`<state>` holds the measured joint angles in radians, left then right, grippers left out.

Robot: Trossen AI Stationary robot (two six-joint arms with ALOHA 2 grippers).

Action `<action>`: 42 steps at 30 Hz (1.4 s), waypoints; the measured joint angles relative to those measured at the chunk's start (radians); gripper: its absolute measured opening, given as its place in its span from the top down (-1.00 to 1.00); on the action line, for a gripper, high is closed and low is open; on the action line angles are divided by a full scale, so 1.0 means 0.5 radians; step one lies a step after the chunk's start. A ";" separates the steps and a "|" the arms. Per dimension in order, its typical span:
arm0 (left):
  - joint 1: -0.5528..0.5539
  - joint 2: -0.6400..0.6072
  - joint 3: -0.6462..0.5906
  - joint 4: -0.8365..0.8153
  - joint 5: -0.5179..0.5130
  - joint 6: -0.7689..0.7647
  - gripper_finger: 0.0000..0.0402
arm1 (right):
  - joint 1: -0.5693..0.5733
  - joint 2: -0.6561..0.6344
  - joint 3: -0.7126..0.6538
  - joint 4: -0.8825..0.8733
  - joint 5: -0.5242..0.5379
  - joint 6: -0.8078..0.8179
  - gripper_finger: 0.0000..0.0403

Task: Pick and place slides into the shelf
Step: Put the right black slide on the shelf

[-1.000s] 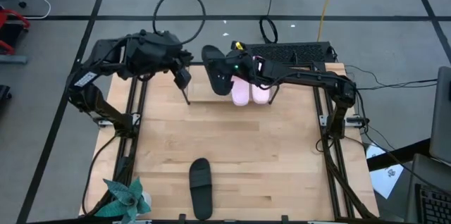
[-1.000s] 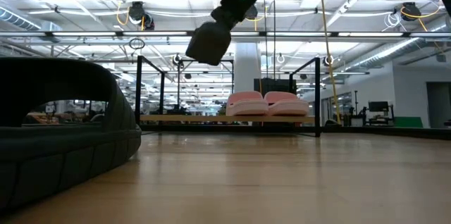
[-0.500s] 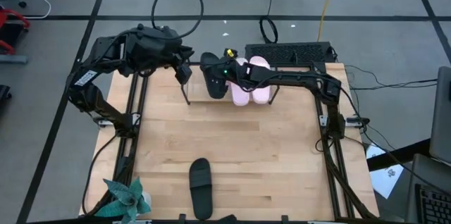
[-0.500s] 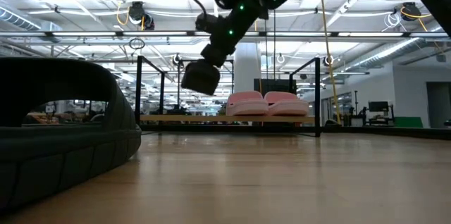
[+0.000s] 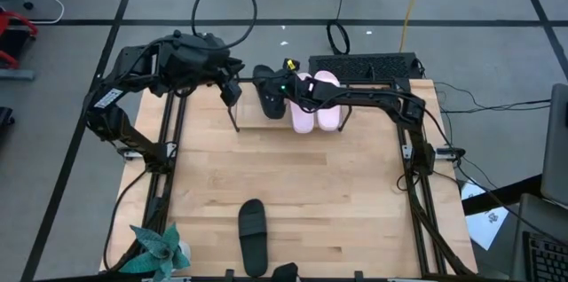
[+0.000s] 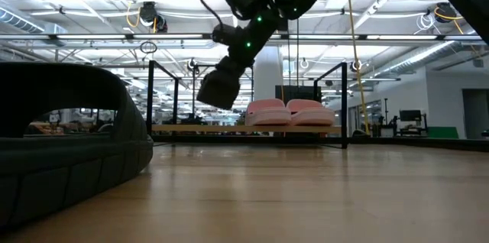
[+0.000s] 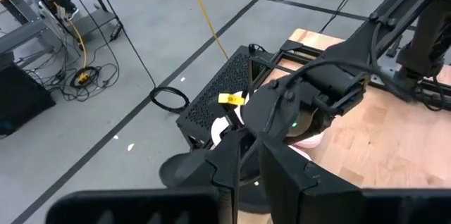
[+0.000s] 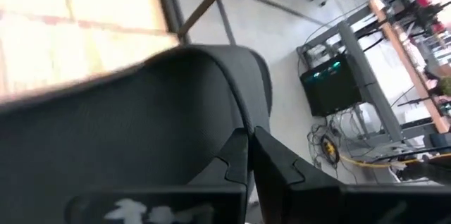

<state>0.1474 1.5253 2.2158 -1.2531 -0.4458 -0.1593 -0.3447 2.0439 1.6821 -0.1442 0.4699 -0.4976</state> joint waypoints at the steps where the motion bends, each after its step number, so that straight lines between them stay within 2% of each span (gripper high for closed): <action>1: 0.000 0.000 0.000 0.000 0.000 0.000 0.75 | -0.004 0.003 -0.001 -0.018 -0.002 0.000 1.00; 13: 0.000 0.000 -0.001 -0.001 0.000 0.000 0.75 | -0.005 0.094 -0.003 -0.051 0.006 0.077 1.00; 18: 0.000 0.000 -0.001 -0.001 0.000 0.009 0.75 | -0.005 0.104 -0.002 -0.149 0.101 0.082 1.00; 42: 0.000 0.001 -0.001 -0.001 0.002 0.066 0.75 | 0.004 0.103 -0.001 -0.330 0.213 0.206 1.00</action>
<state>0.1474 1.5257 2.2154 -1.2533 -0.4446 -0.1261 -0.3426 2.0953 1.6817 -0.3092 0.5765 -0.3947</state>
